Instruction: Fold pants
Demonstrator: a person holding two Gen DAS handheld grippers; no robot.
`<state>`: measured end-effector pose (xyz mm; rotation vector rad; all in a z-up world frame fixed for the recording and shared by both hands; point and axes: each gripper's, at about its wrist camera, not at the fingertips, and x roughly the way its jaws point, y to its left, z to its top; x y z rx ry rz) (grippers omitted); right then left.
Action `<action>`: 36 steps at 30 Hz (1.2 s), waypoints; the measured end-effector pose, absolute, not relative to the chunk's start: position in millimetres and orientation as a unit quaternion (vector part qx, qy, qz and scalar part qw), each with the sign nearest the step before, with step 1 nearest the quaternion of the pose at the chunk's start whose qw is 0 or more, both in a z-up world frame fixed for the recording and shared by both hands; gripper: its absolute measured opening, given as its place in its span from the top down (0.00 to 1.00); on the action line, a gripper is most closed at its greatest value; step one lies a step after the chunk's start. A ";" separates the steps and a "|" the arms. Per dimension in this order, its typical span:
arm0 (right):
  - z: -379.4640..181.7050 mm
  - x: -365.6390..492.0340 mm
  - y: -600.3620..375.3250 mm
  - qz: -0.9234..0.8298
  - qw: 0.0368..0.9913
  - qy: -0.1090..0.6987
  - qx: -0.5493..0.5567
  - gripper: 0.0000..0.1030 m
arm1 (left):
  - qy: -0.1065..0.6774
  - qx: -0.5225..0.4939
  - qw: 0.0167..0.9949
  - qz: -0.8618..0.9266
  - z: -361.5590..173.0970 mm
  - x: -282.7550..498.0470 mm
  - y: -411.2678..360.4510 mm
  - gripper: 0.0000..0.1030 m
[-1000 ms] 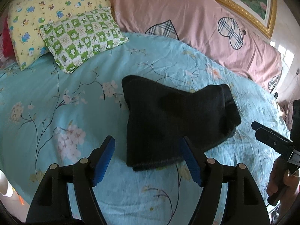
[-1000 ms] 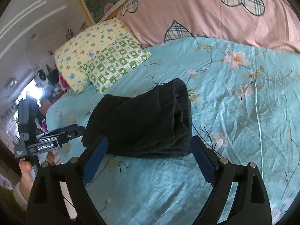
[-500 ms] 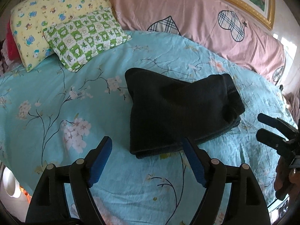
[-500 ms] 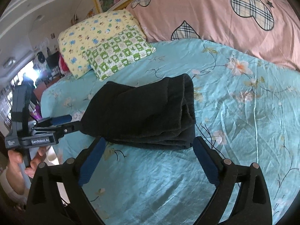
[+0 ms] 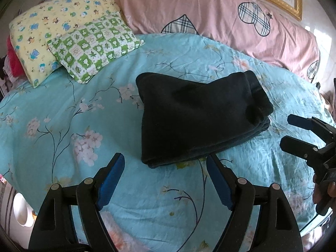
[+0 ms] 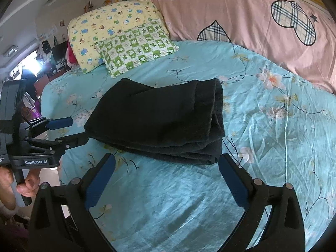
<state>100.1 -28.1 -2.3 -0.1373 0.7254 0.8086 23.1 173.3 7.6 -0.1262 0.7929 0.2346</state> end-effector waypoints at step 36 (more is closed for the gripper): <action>-4.0 103.9 -14.6 0.392 0.847 0.348 -0.090 0.04 | 0.382 -0.033 0.914 0.130 10.8 25.2 171.5 0.20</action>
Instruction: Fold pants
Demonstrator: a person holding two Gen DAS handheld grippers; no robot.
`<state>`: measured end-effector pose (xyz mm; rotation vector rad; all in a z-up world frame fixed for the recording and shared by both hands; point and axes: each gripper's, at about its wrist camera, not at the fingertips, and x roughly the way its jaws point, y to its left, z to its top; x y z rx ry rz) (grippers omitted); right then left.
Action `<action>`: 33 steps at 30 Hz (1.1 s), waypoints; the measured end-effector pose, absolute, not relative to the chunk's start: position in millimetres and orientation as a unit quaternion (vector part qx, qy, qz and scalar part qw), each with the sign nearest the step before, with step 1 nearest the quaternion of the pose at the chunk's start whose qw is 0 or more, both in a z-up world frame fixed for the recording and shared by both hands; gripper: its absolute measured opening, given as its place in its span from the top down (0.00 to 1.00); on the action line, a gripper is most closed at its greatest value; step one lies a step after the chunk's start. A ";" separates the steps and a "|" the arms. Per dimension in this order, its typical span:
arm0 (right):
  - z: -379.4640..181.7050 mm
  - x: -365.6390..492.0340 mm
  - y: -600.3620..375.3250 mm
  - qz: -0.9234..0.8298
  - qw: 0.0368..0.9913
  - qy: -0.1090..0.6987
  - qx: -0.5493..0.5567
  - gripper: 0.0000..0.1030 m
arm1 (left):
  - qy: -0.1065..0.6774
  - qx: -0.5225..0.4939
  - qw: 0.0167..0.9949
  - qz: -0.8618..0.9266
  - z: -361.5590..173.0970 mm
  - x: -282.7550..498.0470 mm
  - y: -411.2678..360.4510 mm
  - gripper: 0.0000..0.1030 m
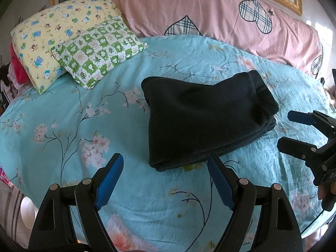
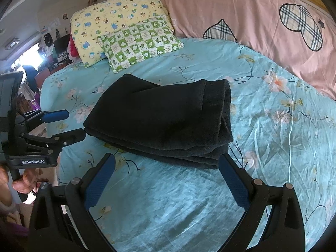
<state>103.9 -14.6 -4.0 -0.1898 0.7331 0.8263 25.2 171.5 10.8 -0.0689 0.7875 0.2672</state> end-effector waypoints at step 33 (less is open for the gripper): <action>9.8 114.2 -18.5 0.394 0.855 0.332 -0.061 0.04 | 0.362 -0.015 0.923 0.132 24.2 33.6 165.1 0.19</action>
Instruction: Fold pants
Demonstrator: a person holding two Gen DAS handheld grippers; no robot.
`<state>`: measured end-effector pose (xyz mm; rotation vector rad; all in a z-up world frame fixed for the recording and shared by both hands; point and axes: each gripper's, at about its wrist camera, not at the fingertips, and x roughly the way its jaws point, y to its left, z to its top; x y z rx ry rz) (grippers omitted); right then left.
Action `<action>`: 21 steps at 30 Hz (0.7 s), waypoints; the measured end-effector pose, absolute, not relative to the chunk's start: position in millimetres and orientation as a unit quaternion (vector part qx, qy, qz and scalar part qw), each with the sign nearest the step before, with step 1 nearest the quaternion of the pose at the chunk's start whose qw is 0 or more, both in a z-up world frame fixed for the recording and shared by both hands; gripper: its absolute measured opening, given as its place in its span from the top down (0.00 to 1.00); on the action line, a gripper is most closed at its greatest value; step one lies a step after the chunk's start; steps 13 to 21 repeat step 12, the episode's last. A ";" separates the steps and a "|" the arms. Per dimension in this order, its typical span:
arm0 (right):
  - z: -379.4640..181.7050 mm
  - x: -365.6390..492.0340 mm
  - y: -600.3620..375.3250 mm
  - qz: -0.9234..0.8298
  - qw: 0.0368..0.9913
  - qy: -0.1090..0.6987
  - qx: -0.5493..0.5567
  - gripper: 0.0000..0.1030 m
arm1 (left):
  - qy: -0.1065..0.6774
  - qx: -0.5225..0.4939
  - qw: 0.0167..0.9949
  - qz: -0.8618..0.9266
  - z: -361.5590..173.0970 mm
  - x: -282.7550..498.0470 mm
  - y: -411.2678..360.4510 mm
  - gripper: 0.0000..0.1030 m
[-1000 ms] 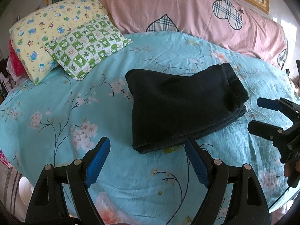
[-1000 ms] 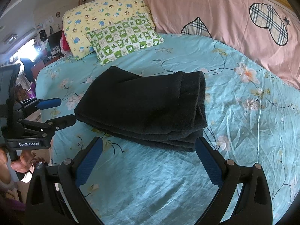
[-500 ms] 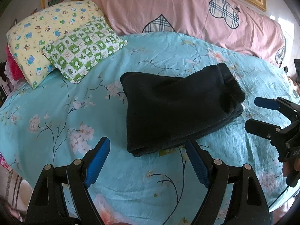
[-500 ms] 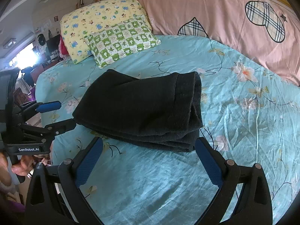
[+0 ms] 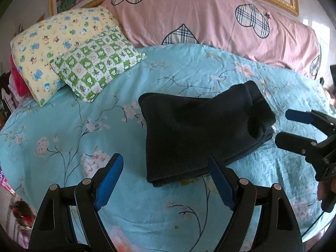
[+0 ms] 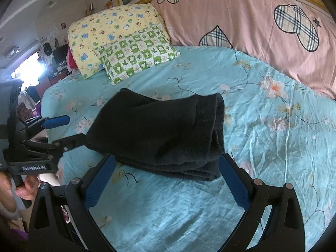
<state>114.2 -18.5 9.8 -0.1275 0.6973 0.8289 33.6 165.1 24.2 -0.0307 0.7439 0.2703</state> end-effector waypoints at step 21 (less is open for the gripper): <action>10.2 117.8 -18.9 0.394 0.856 0.330 -0.047 0.04 | 0.368 -0.018 0.919 0.139 26.9 43.3 168.9 0.19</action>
